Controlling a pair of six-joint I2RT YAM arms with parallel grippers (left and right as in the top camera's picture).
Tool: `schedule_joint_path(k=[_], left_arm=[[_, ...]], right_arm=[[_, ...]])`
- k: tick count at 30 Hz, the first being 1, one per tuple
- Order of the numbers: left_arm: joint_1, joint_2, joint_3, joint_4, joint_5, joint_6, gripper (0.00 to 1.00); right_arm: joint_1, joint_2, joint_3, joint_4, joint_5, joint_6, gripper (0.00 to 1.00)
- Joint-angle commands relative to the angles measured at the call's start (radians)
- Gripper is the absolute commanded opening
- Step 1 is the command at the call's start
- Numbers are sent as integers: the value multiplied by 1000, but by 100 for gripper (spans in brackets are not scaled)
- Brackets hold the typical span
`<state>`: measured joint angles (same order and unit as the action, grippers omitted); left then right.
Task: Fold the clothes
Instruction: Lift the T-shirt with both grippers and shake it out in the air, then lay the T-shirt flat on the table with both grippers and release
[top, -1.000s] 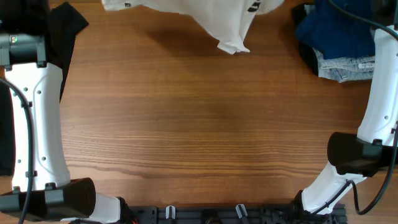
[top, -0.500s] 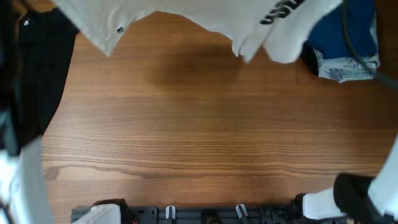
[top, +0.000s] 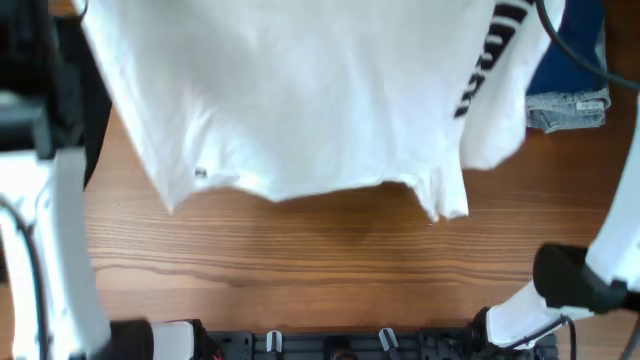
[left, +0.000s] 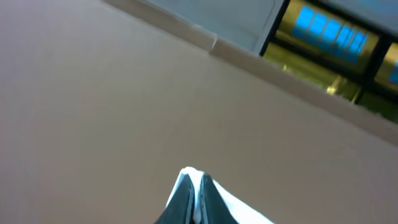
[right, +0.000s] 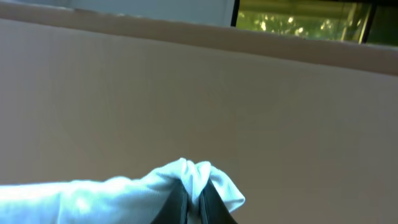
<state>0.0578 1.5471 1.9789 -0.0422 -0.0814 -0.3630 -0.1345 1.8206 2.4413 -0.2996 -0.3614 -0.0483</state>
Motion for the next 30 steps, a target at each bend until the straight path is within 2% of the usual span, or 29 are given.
schedule_joint_path(k=[1,4,8,12,19,24,30], left_arm=[[0,90,0,159,-15,18,4],[0,122,3,312,19,10,4],[2,123,53,232,19,18,4],[20,121,69,35,26,19,4],[81,199,69,-509,25,19,4],[108,230,69,-766,26,19,4],[108,202,69,-1033,99,18,4]], right_arm=[[-9,79,1,158,25,112,4],[-9,93,1,286,31,132,4],[-9,87,33,295,41,119,4],[-8,98,31,129,31,76,4],[0,260,31,-348,-38,-31,4],[3,298,31,-526,-159,-79,4],[3,231,31,-718,-206,-82,4]])
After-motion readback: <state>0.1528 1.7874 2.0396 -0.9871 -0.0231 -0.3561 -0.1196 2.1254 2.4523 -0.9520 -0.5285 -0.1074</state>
